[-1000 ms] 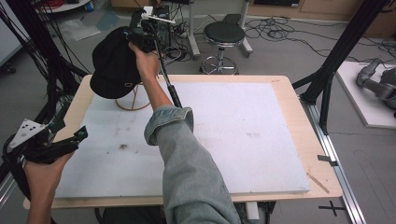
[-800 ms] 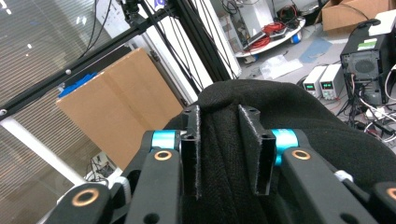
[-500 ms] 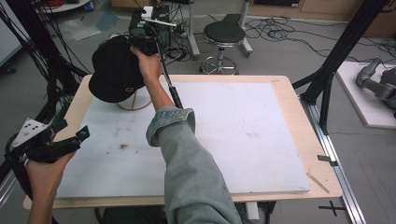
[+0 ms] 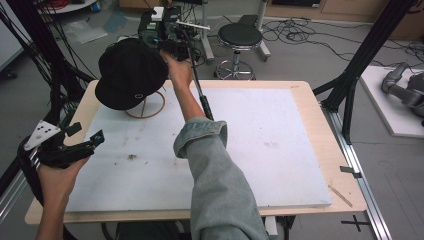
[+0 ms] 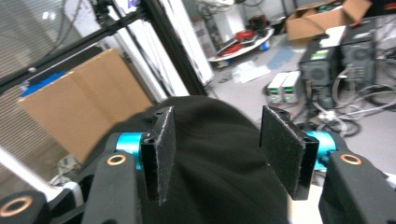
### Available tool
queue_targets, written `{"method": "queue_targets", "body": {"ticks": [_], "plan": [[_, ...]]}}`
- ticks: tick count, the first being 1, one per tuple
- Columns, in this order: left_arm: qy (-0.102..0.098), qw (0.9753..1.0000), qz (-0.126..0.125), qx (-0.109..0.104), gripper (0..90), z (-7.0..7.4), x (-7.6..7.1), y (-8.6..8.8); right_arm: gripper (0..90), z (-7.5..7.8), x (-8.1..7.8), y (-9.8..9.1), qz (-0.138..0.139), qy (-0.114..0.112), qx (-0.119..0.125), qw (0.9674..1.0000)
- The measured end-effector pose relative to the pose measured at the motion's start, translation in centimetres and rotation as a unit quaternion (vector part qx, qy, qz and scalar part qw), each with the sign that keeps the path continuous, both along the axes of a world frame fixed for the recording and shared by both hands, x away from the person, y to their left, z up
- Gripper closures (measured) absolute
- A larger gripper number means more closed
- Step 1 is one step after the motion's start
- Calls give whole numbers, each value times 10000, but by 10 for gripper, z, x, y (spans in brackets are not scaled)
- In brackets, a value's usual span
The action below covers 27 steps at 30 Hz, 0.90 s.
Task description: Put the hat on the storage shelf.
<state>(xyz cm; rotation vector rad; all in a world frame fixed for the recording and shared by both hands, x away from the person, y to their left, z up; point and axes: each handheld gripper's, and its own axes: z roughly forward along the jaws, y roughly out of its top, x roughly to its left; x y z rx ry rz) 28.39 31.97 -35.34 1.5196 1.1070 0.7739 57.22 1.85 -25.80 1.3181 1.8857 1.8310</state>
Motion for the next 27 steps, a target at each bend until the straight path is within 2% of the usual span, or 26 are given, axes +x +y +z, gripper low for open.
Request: {"method": "queue_targets", "body": {"ticks": [3,4,5,6,7,8,9,10,13,14,15,16,17,18,19,20,22,23,24,27], "plan": [[39,10000,-62,-2,174,-2,7,-6,438,-2,-5,-35,-200,-28,-91,9998],[52,9999,-98,13,174,-2,9,-8,438,-2,-5,-35,-200,-28,-91,9998],[61,9999,-117,20,174,-2,11,-11,419,-3,-8,-55,-317,-94,-129,9994],[50,9999,-152,22,174,-2,13,-14,419,-3,-8,-55,-317,-94,-129,9994],[55,9998,-188,35,174,-2,14,-16,399,-4,-11,-74,-417,-53,-190,9989],[60,9997,-214,55,174,-2,16,-18,399,-4,-11,-74,-417,-53,-190,9989],[60,9997,-238,47,174,-2,18,-20,398,-5,-14,-83,-487,-75,-239,9985],[62,9996,-263,46,174,-2,20,-22,382,-6,-18,-101,-626,-117,-298,9975],[88,9994,-316,78,174,-4,24,-27,353,-8,-25,-128,-810,-76,-328,9961],[103,9994,-324,93,174,-4,25,-28,353,-8,-25,-128,-810,-76,-328,9961],[124,9993,-329,84,174,-5,26,-29,343,-9,-29,-136,-863,-111,-353,9956],[134,9993,-337,99,174,-6,27,-29,299,-10,-34,-151,-997,-93,-543,9935],[144,9993,-326,85,174,-7,28,-30,296,-10,-37,-158,-1028,-61,-685,9923],[162,9992,-339,110,174,-7,28,-30,296,-11,-41,-165,-1069,-153,-731,9915],[163,9992,-334,109,174,-7,29,-31,296,-12,-46,-173,-1131,-248,-721,9907],[166,9992,-335,108,174,-8,29,-31,296,-12,-46,-173,-1131,-248,-721,9907],[181,9991,-353,132,174,-9,30,-32,277,-12,-52,-187,-1158,-170,-741,9904],[193,9991,-352,143,174,-9,30,-33,269,-15,-61,-199,-1248,-287,-712,9892],[202,9991,-356,135,174,-10,30,-33,257,-15,-65,-205,-1256,-262,-758,9888],[223,9990,-354,153,174,-11,31,-33,242,-18,-78,-220,-1320,-370,-837,9870]]}}
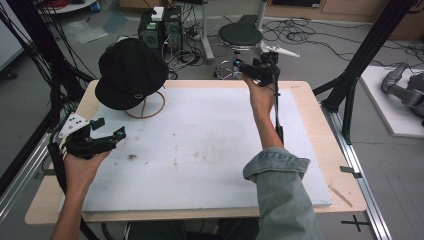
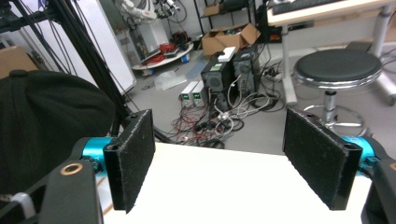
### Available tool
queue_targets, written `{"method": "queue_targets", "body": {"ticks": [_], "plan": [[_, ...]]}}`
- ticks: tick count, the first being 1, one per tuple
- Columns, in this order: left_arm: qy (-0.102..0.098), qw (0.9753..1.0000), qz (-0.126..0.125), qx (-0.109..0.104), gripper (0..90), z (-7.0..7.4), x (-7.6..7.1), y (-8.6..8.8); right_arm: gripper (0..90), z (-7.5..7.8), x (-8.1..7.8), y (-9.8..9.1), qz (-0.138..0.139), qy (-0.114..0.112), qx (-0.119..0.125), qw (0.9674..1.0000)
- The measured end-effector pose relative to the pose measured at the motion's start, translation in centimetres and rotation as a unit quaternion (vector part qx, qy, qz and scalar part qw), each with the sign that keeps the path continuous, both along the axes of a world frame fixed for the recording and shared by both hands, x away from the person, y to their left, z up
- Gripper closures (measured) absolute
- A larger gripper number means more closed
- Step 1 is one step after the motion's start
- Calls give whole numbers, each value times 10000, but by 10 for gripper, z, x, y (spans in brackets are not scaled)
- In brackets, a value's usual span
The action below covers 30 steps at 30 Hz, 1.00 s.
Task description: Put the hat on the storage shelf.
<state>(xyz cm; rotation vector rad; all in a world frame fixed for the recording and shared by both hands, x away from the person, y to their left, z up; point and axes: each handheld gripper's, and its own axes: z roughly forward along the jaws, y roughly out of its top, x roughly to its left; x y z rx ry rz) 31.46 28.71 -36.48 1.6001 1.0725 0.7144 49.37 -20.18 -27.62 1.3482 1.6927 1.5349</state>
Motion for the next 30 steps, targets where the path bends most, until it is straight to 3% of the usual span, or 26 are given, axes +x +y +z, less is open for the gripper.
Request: {"method": "queue_targets", "body": {"ticks": [8,9,14,15,17,18,23,25,26,28,30], "plan": [[2,10000,79,-36,174,-2,-1,4,137,-13,-42,-33,-213,-36,-404,9989],[1,10000,84,-31,174,-2,-2,5,137,-13,-42,-33,-213,-36,-404,9989],[-35,9999,115,-66,174,-2,-1,6,127,-24,-73,-47,-284,-114,-762,9966],[-44,9999,105,-66,174,-2,0,5,124,-29,-85,-53,-298,-158,-795,9963],[-51,9999,74,-55,174,-3,1,4,123,-32,-91,-56,-310,-152,-824,9960],[-43,10000,68,-56,174,-3,1,3,122,-38,-103,-61,-328,-189,-876,9954],[16,10000,45,-20,174,-6,3,0,116,-51,-128,-69,-377,-299,-1019,9936],[28,10000,51,-9,174,-7,3,0,116,-58,-137,-71,-406,-343,-1029,9933],[36,10000,57,-5,174,-8,3,0,115,-60,-139,-72,-416,-184,-1079,9931],[37,10000,54,10,174,-8,3,0,115,-62,-141,-73,-457,-85,-1158,9922],[37,10000,56,17,174,-9,2,0,115,-68,-148,-75,-489,-235,-1060,9929]]}}
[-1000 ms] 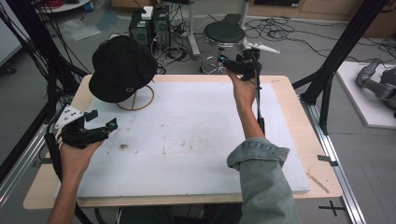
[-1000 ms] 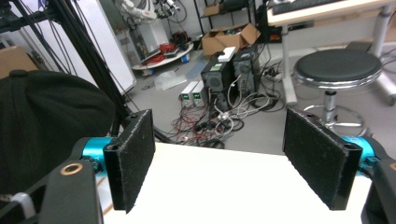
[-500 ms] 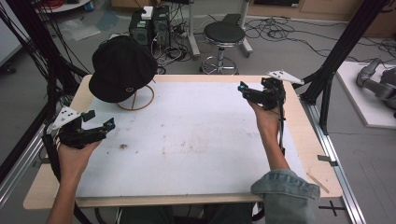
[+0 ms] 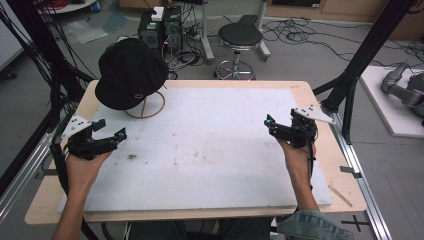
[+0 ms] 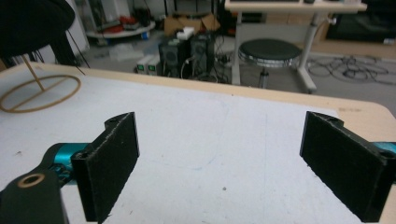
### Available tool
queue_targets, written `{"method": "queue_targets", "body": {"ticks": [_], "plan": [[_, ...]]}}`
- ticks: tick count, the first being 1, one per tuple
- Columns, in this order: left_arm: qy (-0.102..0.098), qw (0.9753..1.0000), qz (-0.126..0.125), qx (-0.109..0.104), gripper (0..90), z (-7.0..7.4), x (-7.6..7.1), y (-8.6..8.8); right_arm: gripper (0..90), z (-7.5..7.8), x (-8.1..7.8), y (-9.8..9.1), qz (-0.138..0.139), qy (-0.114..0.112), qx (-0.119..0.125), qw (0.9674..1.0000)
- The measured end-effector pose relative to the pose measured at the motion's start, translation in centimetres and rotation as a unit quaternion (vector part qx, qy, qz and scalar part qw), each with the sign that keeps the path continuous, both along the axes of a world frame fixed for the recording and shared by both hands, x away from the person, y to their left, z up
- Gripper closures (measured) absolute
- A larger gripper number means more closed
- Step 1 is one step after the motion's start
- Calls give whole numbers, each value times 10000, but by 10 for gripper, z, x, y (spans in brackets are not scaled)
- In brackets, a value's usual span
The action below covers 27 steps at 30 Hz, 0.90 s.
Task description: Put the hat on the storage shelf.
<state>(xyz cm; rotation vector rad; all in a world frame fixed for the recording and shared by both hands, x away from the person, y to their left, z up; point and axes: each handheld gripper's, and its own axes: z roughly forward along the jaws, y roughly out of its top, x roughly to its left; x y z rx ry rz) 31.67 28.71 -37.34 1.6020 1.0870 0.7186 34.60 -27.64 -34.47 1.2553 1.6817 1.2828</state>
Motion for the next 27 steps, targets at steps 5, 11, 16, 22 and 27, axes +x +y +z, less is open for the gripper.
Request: {"method": "queue_targets", "body": {"ticks": [5,11,16,22,27], "plan": [[10,10000,21,-11,174,-1,-2,1,115,-14,-8,-3,-69,68,93,9999],[26,10000,26,7,174,-3,-2,2,115,-22,-11,-4,-63,46,110,9999],[22,10000,26,20,174,-3,-3,2,115,-24,-13,-8,-92,73,155,9998],[-1,10000,18,24,174,-3,-3,1,115,-24,-14,-11,-112,61,197,9997],[-1,10000,35,23,174,-2,-3,2,115,-24,-14,-13,-115,47,196,9997]]}}
